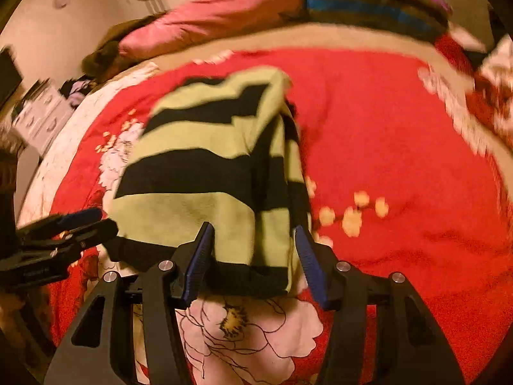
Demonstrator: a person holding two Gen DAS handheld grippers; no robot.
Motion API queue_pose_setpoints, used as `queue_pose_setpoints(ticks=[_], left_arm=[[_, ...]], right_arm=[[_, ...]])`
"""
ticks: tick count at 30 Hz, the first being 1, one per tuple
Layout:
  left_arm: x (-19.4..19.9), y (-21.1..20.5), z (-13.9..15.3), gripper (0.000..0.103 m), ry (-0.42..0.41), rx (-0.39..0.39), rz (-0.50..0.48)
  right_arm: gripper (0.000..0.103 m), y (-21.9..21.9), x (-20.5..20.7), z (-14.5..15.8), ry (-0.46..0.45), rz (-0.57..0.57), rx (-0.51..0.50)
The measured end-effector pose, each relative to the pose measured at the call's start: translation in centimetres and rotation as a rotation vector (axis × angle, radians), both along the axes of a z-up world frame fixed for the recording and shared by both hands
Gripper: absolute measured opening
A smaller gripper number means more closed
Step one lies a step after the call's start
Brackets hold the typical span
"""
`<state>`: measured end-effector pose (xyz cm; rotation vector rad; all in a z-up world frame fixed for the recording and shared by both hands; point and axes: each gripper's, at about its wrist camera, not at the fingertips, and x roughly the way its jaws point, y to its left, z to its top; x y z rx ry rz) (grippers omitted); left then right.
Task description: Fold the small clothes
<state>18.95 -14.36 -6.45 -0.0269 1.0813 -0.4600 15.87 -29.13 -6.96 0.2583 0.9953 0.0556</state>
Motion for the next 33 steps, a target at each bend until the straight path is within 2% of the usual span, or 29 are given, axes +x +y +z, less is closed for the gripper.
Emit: queue_pose_setpoints(ticks=[4, 7, 8, 9, 10, 14, 17, 20, 23, 24, 25, 33], left_arm=[[-0.2, 0.4, -1.4, 0.060, 0.043, -0.004, 0.004], [-1.0, 1.1, -0.6, 0.062, 0.023, -0.019, 0.008], [-1.1, 1.3, -0.4, 0.064, 0.019, -0.021, 0.011], [-1.2, 1.6, -0.2, 0.066, 0.016, -0.024, 0.016], [-1.3, 1.9, 0.1, 0.067, 0.011, -0.028, 0.021], [-1.7, 2.8, 1.0, 0.070, -0.001, -0.039, 0.042], [-2.1, 3.4, 1.9, 0.075, -0.023, -0.036, 0.059], [-2.4, 3.7, 3.0, 0.077, -0.042, -0.033, 0.076], [-2.6, 4.0, 3.9, 0.077, -0.059, -0.033, 0.084], [-2.7, 4.1, 4.2, 0.090, -0.065, -0.030, 0.090], [-2.8, 4.2, 4.5, 0.094, -0.074, -0.029, 0.095], [-2.9, 4.8, 5.1, 0.094, -0.092, -0.019, 0.109]], right_arm=[[0.052, -0.2, 0.1, -1.4, 0.028, -0.017, 0.008], [0.054, -0.6, -0.5, -1.0, 0.018, -0.032, 0.056], [0.056, -0.8, -0.7, -0.7, 0.007, -0.034, 0.071], [0.064, -0.9, -1.0, -0.3, -0.003, -0.036, 0.082], [0.066, -1.1, -1.4, 0.2, -0.016, -0.047, 0.082], [0.074, -2.0, -2.6, 1.8, -0.060, -0.077, 0.098], [0.074, -2.3, -3.2, 2.8, -0.084, -0.083, 0.099], [0.087, -2.4, -3.7, 3.9, -0.113, -0.091, 0.094], [0.090, -2.4, -4.1, 4.8, -0.137, -0.086, 0.100], [0.092, -2.4, -4.2, 5.0, -0.141, -0.085, 0.098], [0.093, -2.3, -4.3, 5.3, -0.150, -0.083, 0.096], [0.094, -1.7, -4.4, 6.2, -0.172, -0.066, 0.094]])
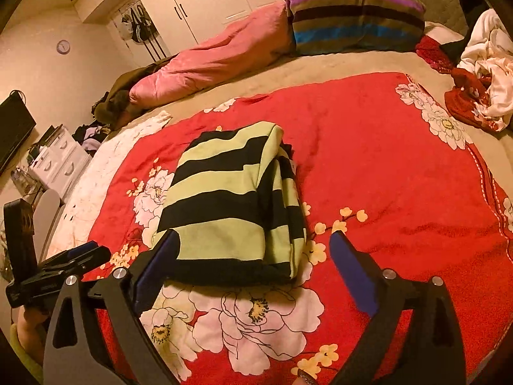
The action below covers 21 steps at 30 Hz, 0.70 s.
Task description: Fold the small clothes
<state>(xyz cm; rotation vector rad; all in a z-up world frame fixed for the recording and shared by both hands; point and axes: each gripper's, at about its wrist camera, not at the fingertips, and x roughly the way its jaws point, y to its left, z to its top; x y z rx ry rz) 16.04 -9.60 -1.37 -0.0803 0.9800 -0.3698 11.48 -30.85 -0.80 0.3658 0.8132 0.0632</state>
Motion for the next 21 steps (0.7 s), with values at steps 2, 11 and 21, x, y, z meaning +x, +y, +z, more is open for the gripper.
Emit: queue_pose_setpoints(ticks=[2, 11, 21], left_arm=[[0.0, 0.2, -0.1, 0.094, 0.003, -0.002, 0.007], [0.4, 0.4, -0.5, 0.094, 0.008, 0.020, 0.029], [2.5, -0.8, -1.3, 0.094, 0.017, 0.045, 0.020]], right_arm=[[0.094, -0.1, 0.0, -0.1, 0.003, -0.001, 0.003], [0.094, -1.0, 0.1, -0.5, 0.011, -0.042, 0.009], [0.099, -1.0, 2.8, -0.9, 0.034, -0.017, -0.012]])
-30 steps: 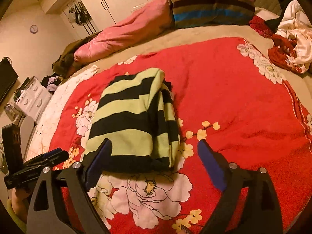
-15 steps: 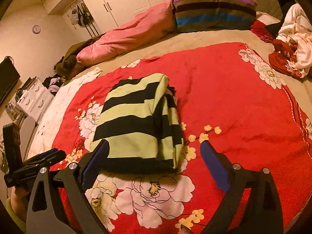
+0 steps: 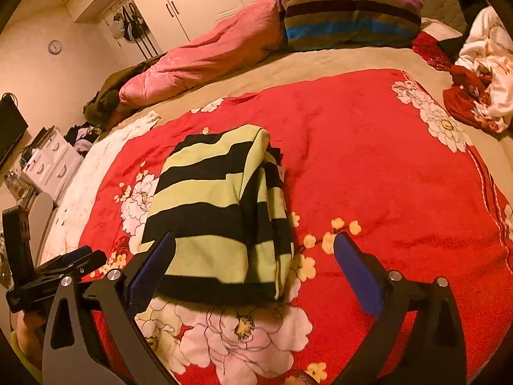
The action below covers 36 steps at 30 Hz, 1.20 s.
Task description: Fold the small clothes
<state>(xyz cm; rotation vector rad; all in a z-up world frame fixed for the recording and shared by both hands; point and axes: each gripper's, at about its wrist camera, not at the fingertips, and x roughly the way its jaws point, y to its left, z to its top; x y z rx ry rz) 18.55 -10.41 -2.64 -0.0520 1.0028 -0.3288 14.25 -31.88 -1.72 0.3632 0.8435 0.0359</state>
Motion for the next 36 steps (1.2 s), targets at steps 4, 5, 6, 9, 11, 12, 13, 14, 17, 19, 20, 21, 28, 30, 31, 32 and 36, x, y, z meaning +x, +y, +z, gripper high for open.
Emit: queue_pose_setpoints(ticks=[4, 5, 6, 9, 11, 12, 13, 14, 17, 19, 20, 21, 28, 30, 31, 32, 36], left_arm=[[1.0, -0.7, -0.6, 0.094, 0.006, 0.029, -0.009], [1.3, -0.8, -0.7, 0.094, 0.010, 0.034, -0.009], [1.6, -0.9, -1.0, 0.094, 0.016, 0.038, -0.010], [2.2, -1.3, -1.4, 0.094, 0.027, 0.047, -0.015], [2.6, -1.6, -1.6, 0.094, 0.032, 0.045, -0.021], [2.8, -1.7, -1.7, 0.094, 0.035, 0.045, -0.021], [3.0, -1.9, -1.9, 0.094, 0.042, 0.043, -0.025], [3.2, -2.0, -2.0, 0.094, 0.046, 0.040, -0.028], [3.7, -2.6, -2.5, 0.094, 0.057, 0.037, -0.037], [4.0, -3.0, -2.7, 0.094, 0.065, 0.031, -0.044], [4.1, -3.2, -3.0, 0.094, 0.070, 0.027, -0.048], [4.3, -3.3, -3.2, 0.094, 0.076, 0.025, -0.052], [5.4, -4.1, -5.2, 0.094, 0.127, -0.024, -0.068], [5.7, -3.9, -5.4, 0.094, 0.139, -0.052, -0.063], [5.8, -3.9, -5.6, 0.094, 0.148, -0.066, -0.061], [5.9, -3.9, -5.7, 0.094, 0.153, -0.076, -0.060], [6.1, -4.0, -6.1, 0.094, 0.166, -0.106, -0.056]], right_arm=[[0.099, -0.3, 1.6, -0.5, 0.018, 0.014, -0.008], [0.099, -0.4, 2.1, -0.7, 0.025, 0.020, -0.008], [0.099, -0.6, 2.5, -0.9, 0.034, 0.021, -0.007], [0.099, -1.2, 3.6, -1.5, 0.055, 0.027, 0.018], [0.099, -1.4, 4.3, -1.9, 0.064, 0.030, 0.029], [0.099, -1.5, 4.6, -2.0, 0.067, 0.032, 0.031], [0.099, -1.6, 4.9, -2.2, 0.073, 0.034, 0.032], [0.099, -1.7, 5.3, -2.4, 0.078, 0.037, 0.035], [0.099, -1.6, 5.9, -2.8, 0.089, 0.043, 0.036], [0.099, -1.4, 6.4, -3.1, 0.093, 0.057, 0.041], [0.099, -1.4, 6.6, -3.1, 0.095, 0.061, 0.042], [0.099, -1.2, 6.8, -3.3, 0.096, 0.071, 0.047], [0.099, -0.3, 9.1, -5.0, 0.149, 0.122, 0.042], [0.099, -0.1, 9.6, -5.4, 0.157, 0.137, 0.053], [0.099, 0.0, 10.1, -5.7, 0.164, 0.148, 0.071], [0.099, 0.0, 10.6, -6.0, 0.173, 0.157, 0.095], [0.099, -0.2, 11.9, -7.4, 0.209, 0.168, 0.157]])
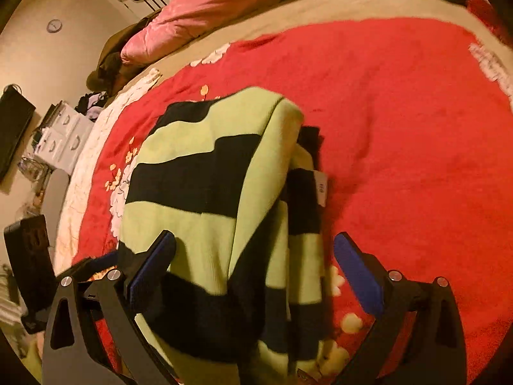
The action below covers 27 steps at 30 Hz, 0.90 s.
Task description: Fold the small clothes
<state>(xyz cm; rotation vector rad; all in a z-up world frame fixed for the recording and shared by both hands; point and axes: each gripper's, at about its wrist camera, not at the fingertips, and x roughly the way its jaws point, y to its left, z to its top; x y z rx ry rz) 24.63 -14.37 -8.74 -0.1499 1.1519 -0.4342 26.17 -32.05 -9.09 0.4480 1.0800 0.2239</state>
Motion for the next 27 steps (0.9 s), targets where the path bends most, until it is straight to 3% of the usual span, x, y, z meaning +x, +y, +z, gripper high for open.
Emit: queue_pose_setpoints(ticks=[4, 6, 9, 11, 14, 16, 21, 27], left_arm=[[0.2, -0.1, -0.5, 0.094, 0.012, -0.023, 0.004], [0.3, -0.2, -0.6, 0.093, 0.014, -0.031, 0.004], [0.3, -0.3, -0.8, 0.085, 0.020, -0.056, -0.005], [0.4, -0.6, -0.7, 0.080, 0.018, -0.064, -0.017], [0.6, -1.1, -0.4, 0.079, 0.009, -0.053, -0.026], [0.7, -1.3, -0.4, 0.079, 0.008, -0.052, -0.024], [0.7, -1.3, -0.3, 0.070, 0.010, -0.065, -0.018], [0.2, -1.4, 1.0, 0.050, -0.015, -0.083, -0.020]], right_arm=[[0.098, -0.3, 0.4, -1.1, 0.018, -0.006, 0.064], [0.082, -0.3, 0.3, -1.3, 0.016, -0.003, 0.112], [0.075, -0.2, 0.0, -0.9, 0.002, 0.001, 0.119], [0.075, -0.3, 0.0, -0.9, -0.001, 0.008, 0.125], [0.088, -0.6, 0.4, -1.6, 0.014, 0.001, 0.129], [0.089, -1.1, 0.8, -2.4, 0.042, -0.020, 0.177], [0.065, 0.4, 0.6, -1.2, -0.010, 0.034, 0.118], [0.053, 1.1, -0.1, 0.1, -0.057, 0.049, 0.101]])
